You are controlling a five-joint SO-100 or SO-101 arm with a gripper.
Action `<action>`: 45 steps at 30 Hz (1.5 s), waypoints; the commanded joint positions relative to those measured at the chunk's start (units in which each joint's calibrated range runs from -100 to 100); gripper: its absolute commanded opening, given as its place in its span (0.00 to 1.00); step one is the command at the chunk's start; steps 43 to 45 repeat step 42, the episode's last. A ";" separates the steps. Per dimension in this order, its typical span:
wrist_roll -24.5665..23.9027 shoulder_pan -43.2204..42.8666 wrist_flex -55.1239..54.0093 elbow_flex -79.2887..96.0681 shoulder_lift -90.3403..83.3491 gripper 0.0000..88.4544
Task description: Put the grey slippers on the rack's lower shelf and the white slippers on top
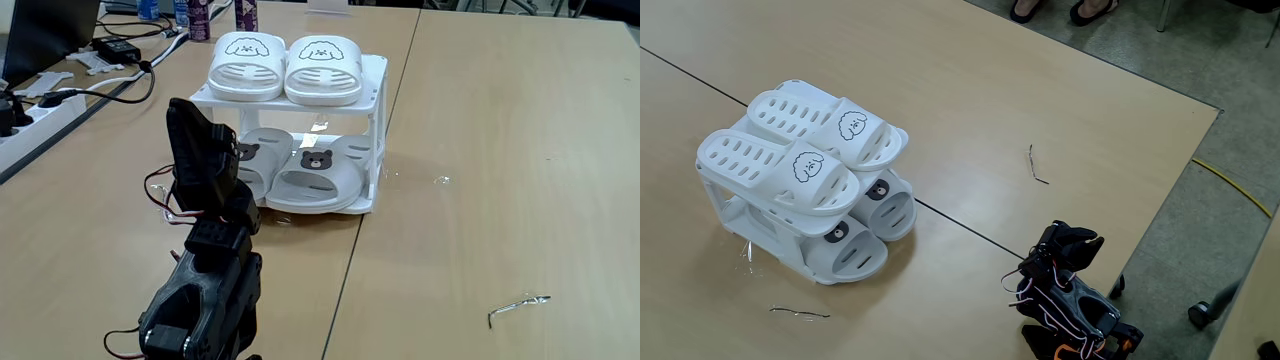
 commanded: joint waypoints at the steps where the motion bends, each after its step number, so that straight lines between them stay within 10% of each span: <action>1: 0.42 -0.69 -0.08 0.81 -0.14 0.01; 45: 0.42 -0.11 -0.08 0.81 -0.14 0.01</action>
